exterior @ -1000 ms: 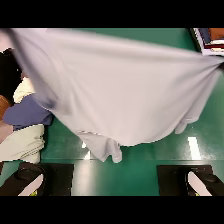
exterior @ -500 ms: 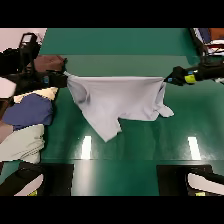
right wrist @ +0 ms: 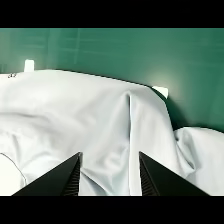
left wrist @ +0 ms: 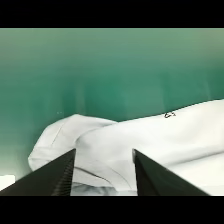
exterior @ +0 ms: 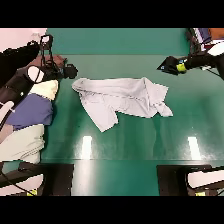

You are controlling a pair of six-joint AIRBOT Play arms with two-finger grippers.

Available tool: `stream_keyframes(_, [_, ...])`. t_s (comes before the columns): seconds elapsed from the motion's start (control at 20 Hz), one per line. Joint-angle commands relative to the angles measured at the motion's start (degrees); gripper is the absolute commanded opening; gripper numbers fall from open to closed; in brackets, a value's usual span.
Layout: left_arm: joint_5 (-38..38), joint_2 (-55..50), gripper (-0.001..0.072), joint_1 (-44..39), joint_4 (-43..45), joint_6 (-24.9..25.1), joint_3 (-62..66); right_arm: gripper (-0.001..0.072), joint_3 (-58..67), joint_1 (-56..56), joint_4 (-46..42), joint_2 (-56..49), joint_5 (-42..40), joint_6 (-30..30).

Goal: Fold the shirts.

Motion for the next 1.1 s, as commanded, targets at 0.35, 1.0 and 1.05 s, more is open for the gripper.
stream_keyframes(0.35, [-22.97,-0.72,0.0446,7.82,-9.09,0.85,-6.05,0.0411,-18.34,-7.37,-0.26,15.82,7.82,-3.93])
stream_keyframes(1.0, [-15.89,-11.69,0.0309,2.38,-32.37,12.44,-12.57,0.0411,-23.37,-8.35,-0.81,18.69,9.40,-3.91])
stream_keyframes(1.05, [-16.02,-11.69,0.0141,2.34,-32.37,12.44,-12.02,0.0411,-23.37,-8.35,-2.58,18.69,10.40,-3.89])
